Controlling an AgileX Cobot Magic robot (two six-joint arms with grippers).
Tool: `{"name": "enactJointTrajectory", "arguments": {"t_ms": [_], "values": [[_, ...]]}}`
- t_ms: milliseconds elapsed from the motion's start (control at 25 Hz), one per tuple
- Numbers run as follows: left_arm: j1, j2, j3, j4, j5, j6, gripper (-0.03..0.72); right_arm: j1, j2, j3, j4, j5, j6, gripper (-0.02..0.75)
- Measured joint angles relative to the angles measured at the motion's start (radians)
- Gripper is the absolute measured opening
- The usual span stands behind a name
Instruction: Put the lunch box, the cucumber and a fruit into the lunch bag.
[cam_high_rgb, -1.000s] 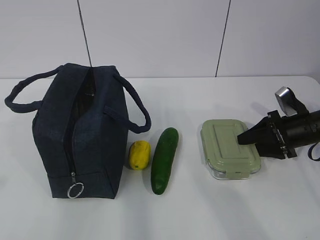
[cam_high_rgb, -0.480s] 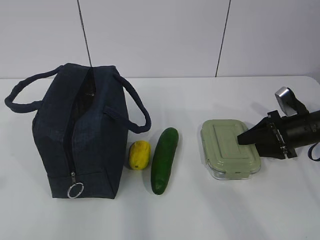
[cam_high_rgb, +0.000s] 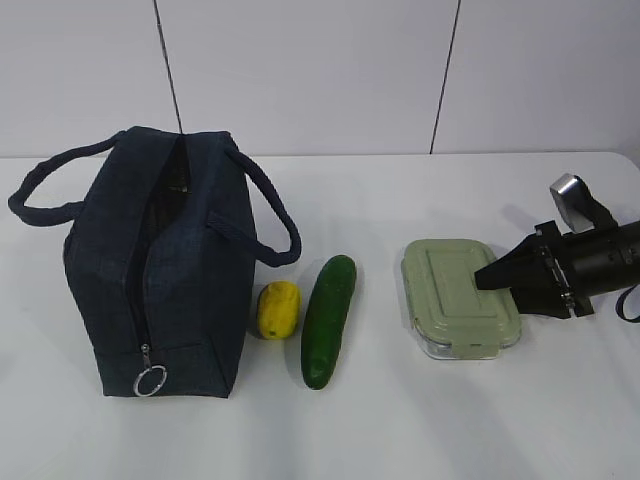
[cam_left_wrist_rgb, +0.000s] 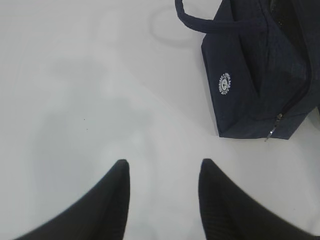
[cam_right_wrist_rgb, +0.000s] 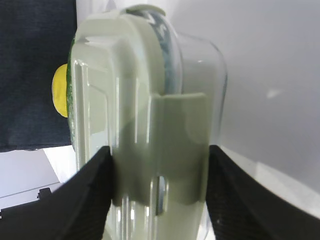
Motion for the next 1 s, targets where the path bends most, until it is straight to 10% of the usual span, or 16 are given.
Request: {"name": "enactJointTrajectory", "arguments": {"t_ms": [1000], "values": [[0.0,0.0,0.0,0.0,0.018,0.0,0.326,0.0,0.0,0.0,-0.001,0.0,0.002,0.386]]}}
